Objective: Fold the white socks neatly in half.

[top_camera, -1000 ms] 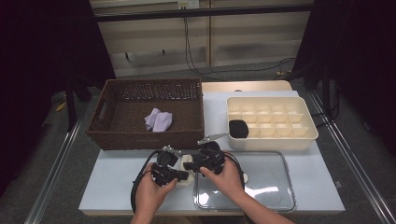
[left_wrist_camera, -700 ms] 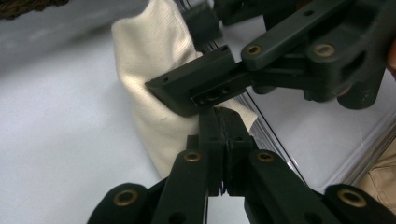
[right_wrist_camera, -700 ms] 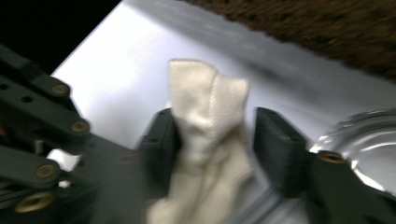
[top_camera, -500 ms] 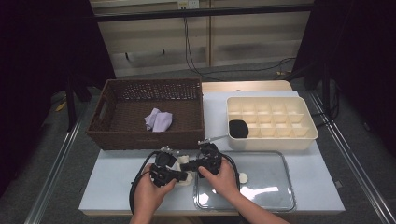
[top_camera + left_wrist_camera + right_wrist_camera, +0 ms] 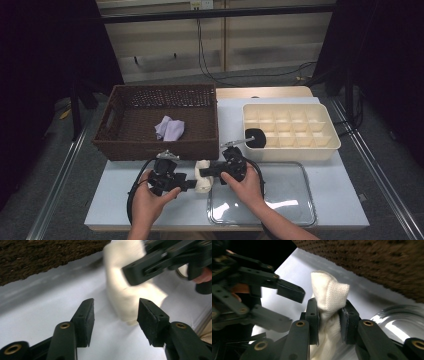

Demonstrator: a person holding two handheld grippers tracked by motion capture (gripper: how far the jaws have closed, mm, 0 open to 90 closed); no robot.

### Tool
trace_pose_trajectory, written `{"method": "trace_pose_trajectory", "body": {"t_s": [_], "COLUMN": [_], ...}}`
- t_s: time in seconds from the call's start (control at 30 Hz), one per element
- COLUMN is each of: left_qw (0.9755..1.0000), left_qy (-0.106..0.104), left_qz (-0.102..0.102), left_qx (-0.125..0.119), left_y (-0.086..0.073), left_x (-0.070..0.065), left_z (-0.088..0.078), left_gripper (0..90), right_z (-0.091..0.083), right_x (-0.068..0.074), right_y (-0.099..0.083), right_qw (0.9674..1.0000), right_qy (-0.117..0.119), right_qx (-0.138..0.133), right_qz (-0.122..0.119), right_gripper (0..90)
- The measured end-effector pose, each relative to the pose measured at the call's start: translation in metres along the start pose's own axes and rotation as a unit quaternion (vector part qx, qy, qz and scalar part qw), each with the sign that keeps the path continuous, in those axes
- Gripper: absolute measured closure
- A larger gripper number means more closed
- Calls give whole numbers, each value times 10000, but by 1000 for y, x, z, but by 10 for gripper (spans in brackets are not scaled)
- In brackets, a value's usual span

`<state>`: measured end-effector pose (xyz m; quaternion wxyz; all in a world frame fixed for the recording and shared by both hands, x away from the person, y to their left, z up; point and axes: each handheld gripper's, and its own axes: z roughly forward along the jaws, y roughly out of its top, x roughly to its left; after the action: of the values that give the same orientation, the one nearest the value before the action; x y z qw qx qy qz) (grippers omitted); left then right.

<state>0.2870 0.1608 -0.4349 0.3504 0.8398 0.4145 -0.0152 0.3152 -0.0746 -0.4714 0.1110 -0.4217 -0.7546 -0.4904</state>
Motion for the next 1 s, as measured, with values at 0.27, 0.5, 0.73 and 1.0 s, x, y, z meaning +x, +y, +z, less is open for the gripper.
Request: {"method": "trace_pose_trajectory", "body": {"t_s": [0.27,0.5,0.73,1.0], "left_qw": [9993,9967,9948,9919], "left_qy": [274,637,875,1100], "left_qz": [136,223,270,329], "left_qx": [-229,-461,-437,-547], "left_y": [-2,-4,-8,-11], "left_x": [9,16,24,31], "left_z": [5,8,13,18], "left_gripper": [314,256,240,222], "right_z": [-29,-53,-66,-78], "right_x": [-1,-4,-9,-11], "right_y": [7,13,16,21], "right_qw": [9993,9990,9990,9989], "right_qy": [-264,-357,-386,-422], "right_qx": [-63,-96,-86,-68], "right_qz": [-241,-262,-217,-196], "right_gripper": [722,721,720,718]}}
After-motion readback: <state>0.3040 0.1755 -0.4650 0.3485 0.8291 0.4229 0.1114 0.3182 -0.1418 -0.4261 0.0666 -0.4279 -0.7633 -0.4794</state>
